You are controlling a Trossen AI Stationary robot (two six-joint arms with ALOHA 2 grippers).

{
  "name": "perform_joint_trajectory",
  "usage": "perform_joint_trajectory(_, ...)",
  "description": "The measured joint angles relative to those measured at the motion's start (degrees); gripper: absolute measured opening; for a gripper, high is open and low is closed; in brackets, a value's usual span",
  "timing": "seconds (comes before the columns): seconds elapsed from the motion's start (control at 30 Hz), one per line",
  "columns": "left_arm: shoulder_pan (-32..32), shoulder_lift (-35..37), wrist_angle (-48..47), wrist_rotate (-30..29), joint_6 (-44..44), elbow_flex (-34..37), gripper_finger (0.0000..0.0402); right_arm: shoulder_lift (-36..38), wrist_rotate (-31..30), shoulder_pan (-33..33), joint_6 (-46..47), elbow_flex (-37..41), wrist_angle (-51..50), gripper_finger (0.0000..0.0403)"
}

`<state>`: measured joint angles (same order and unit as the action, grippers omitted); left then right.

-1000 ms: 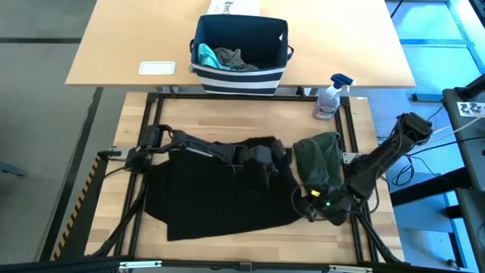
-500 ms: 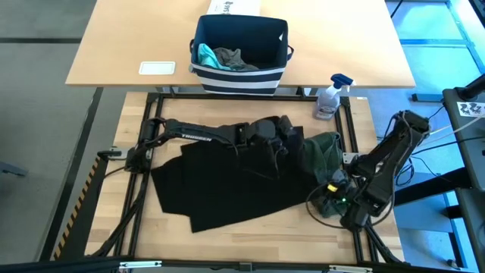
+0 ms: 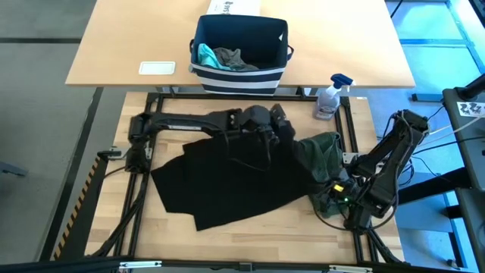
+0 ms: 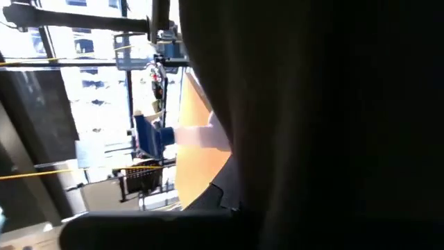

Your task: Fold Laundry from Bin

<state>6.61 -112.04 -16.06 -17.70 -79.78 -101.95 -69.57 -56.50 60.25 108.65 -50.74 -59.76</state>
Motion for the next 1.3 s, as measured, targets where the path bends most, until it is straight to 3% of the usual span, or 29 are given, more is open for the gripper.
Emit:
perform_joint_trajectory(0.2,0.02,8.02,-9.10,3.35,4.00,0.00,0.0000,0.47,-5.55,-0.78,-6.90,-0.04,7.35,0.0000)
perform_joint_trajectory(0.4,-0.05,13.89,-20.17,4.60,10.06,0.00,0.0000,0.97,-5.69,-5.15,-28.77,-0.11,26.15,0.0000)
perform_joint_trajectory(0.57,-0.41,16.73,-29.64,4.14,14.78,-0.09,0.0000,0.86,-1.81,-9.57,-47.74,-0.07,41.98,0.0000)
perform_joint_trajectory(0.7,-0.89,18.50,-34.28,3.51,16.49,-0.09,0.0000,0.84,1.51,-12.47,-57.24,-0.04,49.49,0.0000)
perform_joint_trajectory(0.87,-1.35,22.11,-40.24,3.27,18.96,-0.13,0.0000,-0.52,5.66,-16.49,-63.82,-0.04,56.08,0.0000)
perform_joint_trajectory(1.17,-1.94,24.90,-54.76,1.13,26.22,0.07,0.0000,-8.73,20.78,-25.82,-72.54,-0.04,71.68,0.0000)
perform_joint_trajectory(1.3,-2.43,25.92,-56.49,0.41,27.90,4.63,0.0000,-12.32,25.32,-27.92,-74.02,-0.04,77.26,0.0000)
